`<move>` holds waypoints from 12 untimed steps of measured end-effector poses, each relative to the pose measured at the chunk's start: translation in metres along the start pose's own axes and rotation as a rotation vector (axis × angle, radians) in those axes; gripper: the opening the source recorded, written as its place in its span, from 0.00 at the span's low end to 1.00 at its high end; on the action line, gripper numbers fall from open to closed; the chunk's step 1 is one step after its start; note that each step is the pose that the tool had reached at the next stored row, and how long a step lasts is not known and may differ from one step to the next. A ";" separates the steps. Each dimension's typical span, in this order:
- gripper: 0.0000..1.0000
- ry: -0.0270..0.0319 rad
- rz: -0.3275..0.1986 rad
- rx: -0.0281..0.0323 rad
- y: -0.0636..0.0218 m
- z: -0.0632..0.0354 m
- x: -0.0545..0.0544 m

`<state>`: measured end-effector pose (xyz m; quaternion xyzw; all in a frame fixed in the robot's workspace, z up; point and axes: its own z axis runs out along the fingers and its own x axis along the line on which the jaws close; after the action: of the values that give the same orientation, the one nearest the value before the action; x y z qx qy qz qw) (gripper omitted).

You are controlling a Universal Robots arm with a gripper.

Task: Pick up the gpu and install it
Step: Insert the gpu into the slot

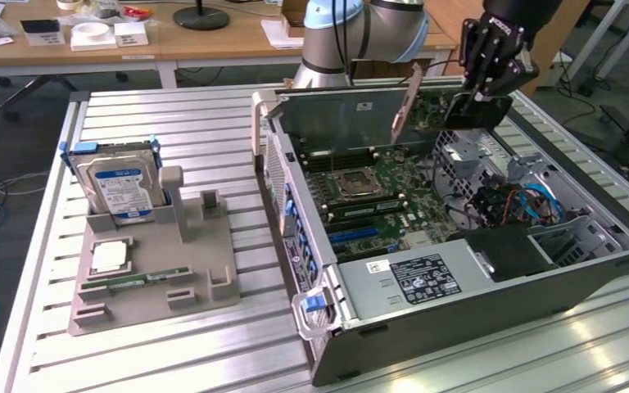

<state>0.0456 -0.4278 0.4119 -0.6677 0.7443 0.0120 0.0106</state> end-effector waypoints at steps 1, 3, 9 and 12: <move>0.27 -0.0009 -0.001 0.0077 0.0012 0.0007 0.000; 0.27 -0.0024 -0.003 0.0207 0.0036 0.0020 0.000; 0.27 -0.0031 -0.004 0.0269 0.0088 0.0104 0.001; 0.27 -0.0029 -0.004 0.0265 0.0106 0.0156 0.002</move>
<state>0.0349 -0.4278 0.3963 -0.6690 0.7430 0.0031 0.0206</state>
